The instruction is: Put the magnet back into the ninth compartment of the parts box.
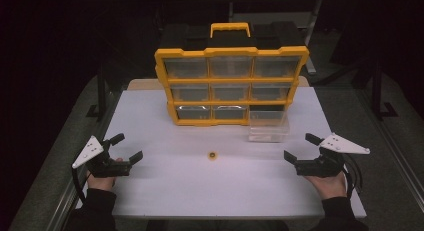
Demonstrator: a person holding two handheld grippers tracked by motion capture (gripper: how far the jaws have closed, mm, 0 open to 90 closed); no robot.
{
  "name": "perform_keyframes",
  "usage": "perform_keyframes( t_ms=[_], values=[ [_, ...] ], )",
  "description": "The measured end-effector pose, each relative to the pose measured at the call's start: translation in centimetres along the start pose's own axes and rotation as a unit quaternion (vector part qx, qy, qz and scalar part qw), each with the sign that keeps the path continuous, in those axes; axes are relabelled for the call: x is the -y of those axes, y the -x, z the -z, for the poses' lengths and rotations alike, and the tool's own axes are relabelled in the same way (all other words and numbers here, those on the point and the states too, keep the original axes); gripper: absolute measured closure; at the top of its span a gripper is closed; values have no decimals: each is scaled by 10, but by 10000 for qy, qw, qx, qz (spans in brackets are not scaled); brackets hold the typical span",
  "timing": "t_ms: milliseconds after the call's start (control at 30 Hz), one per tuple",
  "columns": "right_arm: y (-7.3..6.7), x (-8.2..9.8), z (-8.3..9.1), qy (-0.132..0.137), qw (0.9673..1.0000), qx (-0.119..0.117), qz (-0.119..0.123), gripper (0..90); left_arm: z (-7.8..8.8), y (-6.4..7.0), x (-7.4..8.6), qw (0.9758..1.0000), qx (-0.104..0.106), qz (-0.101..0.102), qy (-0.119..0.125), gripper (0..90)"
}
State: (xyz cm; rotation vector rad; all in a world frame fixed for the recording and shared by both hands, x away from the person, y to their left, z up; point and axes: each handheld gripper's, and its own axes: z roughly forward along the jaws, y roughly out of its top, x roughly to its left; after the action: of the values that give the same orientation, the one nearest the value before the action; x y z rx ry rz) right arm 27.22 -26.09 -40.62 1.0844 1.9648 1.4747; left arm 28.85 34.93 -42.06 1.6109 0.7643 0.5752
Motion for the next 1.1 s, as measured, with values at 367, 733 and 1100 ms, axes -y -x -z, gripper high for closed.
perform_keyframes(
  t_ms=[367,733,1100],
  values=[
    [-1,3,-5,-208,9998,16,37,0,0,-1,2,10000,-48,73,-5,0],
    [0,5,-8,-390,9992,-28,-27,0,0,-1,3,9999,-133,19,-68,0],
    [-10,-6,-16,-517,9982,-223,224,0,1,-1,3,9999,-155,-10,-31,0]
  ],
)
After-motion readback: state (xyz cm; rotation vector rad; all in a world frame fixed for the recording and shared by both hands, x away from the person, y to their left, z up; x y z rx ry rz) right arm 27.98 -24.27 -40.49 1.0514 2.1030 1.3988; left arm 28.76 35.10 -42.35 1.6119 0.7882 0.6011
